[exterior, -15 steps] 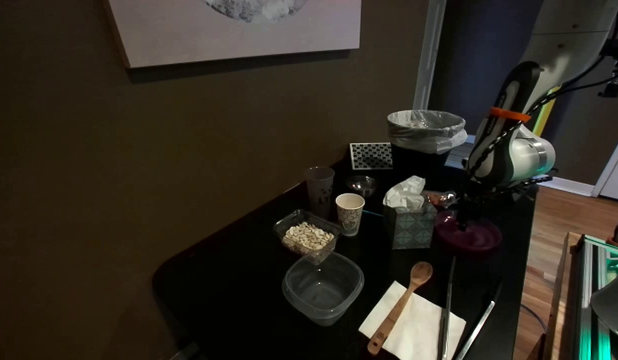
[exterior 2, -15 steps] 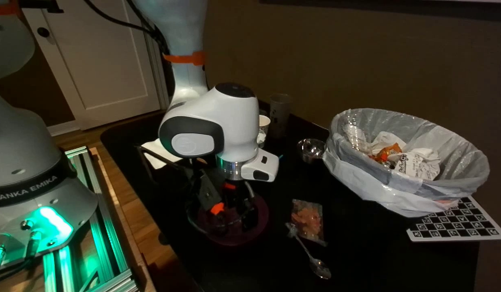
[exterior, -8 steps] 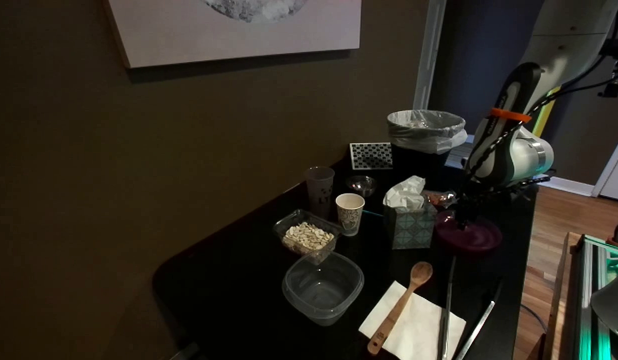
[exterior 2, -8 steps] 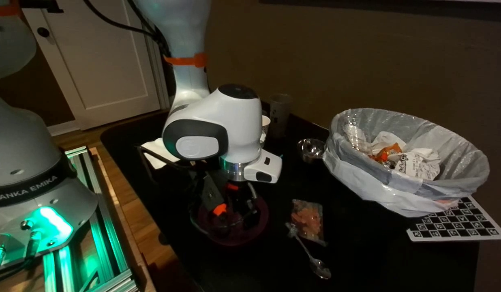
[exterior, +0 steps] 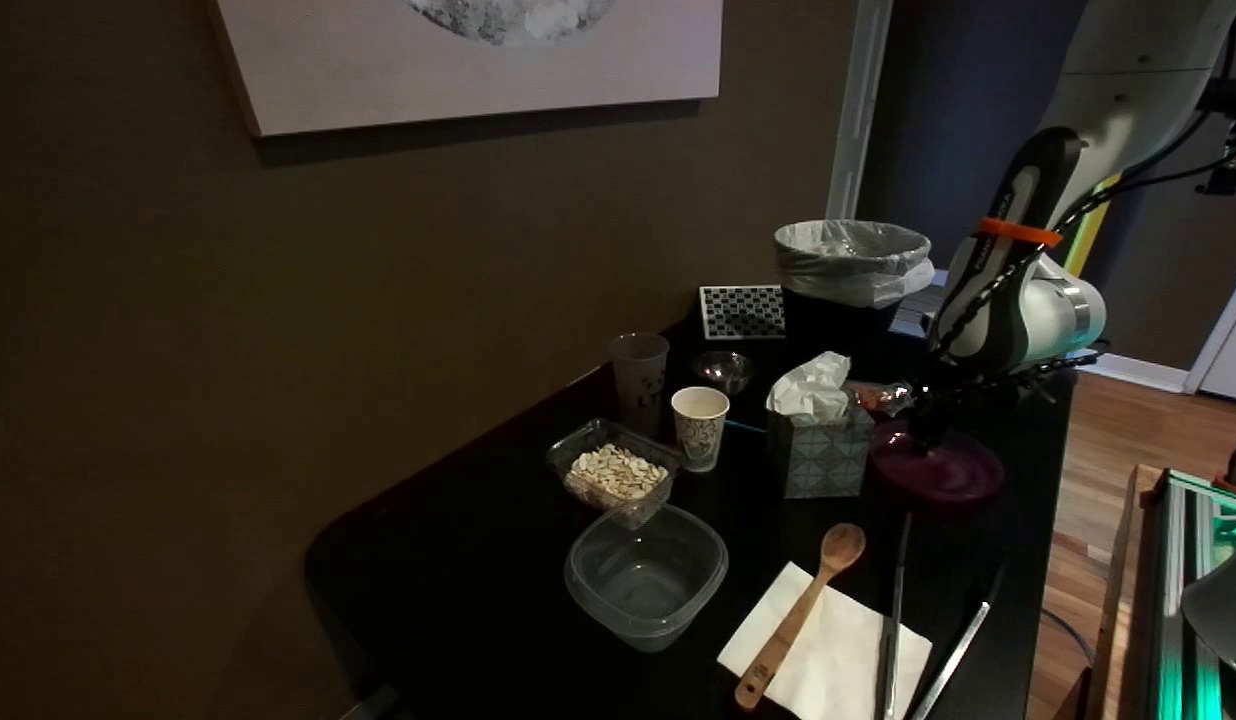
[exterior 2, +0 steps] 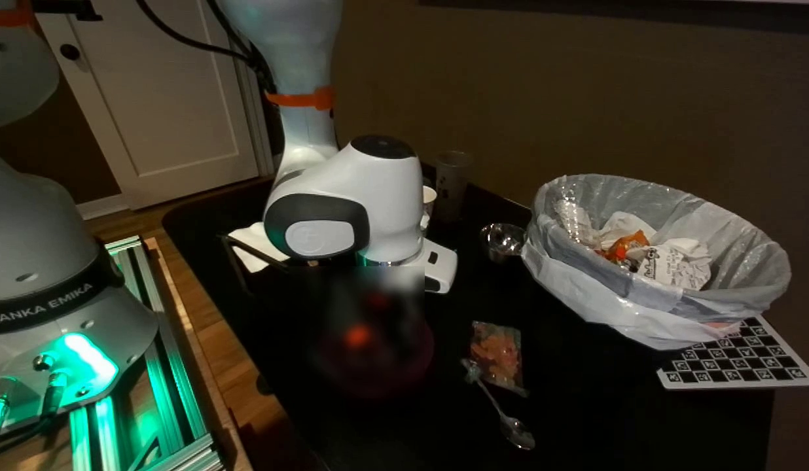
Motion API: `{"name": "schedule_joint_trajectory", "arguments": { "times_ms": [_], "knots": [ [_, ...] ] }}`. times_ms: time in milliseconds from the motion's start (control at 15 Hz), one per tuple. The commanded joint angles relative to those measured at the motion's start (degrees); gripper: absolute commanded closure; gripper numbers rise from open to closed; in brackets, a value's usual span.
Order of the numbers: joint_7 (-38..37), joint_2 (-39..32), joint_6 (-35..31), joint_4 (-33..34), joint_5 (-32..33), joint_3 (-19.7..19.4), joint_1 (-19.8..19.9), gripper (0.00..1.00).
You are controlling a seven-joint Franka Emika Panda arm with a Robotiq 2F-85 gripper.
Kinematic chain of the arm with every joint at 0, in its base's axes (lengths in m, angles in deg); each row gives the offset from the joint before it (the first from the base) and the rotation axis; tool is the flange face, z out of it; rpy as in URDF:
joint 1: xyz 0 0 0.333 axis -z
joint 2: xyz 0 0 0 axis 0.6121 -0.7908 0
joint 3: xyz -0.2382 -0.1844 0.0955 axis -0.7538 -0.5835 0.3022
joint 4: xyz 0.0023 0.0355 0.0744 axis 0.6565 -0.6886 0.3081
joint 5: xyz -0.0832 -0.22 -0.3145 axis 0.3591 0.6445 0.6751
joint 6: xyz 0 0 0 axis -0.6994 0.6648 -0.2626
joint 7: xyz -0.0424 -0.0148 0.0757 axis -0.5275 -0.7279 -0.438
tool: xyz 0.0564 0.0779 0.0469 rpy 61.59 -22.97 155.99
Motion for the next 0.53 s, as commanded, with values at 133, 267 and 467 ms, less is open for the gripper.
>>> {"name": "schedule_joint_trajectory", "arguments": {
  "times_ms": [133,267,467],
  "knots": [
    [-2.1,-1.5,-2.0,0.5,2.1,0.7,1.2,0.73],
    [-2.2,-1.6,-2.0,0.5,2.2,0.8,1.4,0.73],
    [-2.3,-1.5,-2.0,0.5,2.3,0.8,1.5,0.79]
  ]
}}
